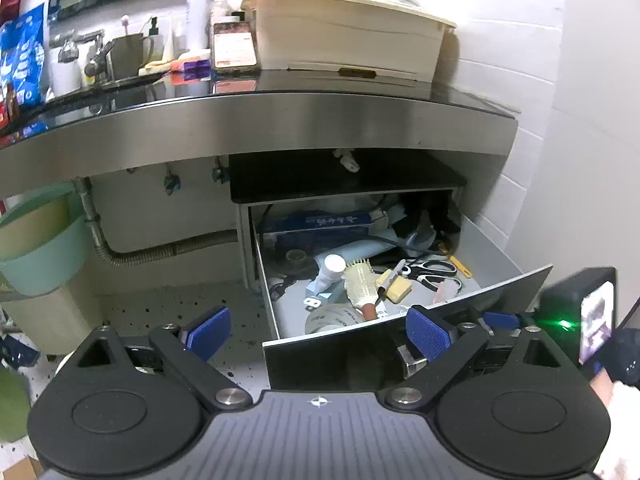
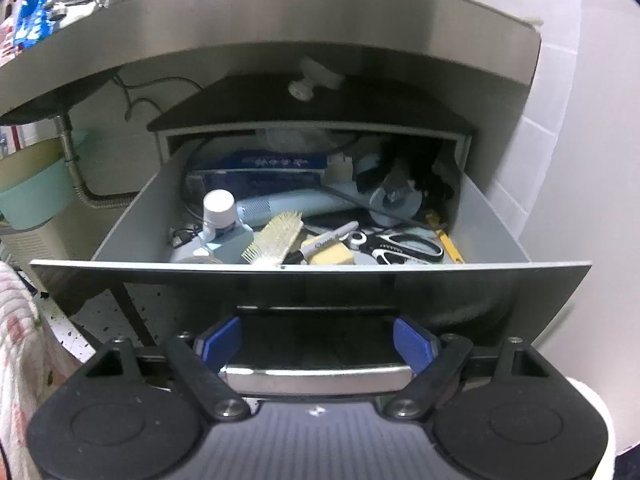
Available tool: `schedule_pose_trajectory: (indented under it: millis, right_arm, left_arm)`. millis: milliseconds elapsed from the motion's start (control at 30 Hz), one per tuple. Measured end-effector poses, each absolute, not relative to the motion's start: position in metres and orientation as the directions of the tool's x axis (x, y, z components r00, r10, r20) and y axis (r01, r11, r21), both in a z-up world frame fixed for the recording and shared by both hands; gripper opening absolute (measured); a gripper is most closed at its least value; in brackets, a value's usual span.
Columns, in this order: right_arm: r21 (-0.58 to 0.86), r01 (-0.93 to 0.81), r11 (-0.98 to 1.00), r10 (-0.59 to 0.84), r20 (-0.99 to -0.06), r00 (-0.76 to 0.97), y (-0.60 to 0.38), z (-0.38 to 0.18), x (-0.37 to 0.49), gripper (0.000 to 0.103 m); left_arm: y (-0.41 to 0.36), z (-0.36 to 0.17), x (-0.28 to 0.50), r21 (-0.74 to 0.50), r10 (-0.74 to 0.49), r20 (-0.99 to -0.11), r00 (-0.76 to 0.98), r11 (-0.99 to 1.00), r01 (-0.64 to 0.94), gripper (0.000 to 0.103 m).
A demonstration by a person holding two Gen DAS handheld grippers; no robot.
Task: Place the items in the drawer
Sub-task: 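Move the right tool to the drawer's silver handle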
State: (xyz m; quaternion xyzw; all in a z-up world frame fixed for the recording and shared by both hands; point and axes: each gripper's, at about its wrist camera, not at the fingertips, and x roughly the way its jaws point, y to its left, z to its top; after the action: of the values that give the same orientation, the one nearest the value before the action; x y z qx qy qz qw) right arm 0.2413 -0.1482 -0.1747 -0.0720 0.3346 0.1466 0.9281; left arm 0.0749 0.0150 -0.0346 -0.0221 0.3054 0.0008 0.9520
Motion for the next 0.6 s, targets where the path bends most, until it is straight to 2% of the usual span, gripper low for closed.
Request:
schedule_pose_trajectory:
  millis: [433, 600]
  right_arm:
    - [-0.036, -0.309, 0.950, 0.189, -0.722, 0.666, -0.143, -0.197, 0.265, 0.083]
    - [-0.038, -0.310, 0.950, 0.186, -0.726, 0.662, -0.143, -0.196, 0.265, 0.083]
  left_arm:
    - [0.007, -0.038, 0.074, -0.028, -0.029, -0.591, 0.806, 0.999, 0.015, 0.095]
    - [0.006, -0.039, 0.076, -0.030, -0.039, -0.601, 0.799, 0.999, 0.027, 0.095]
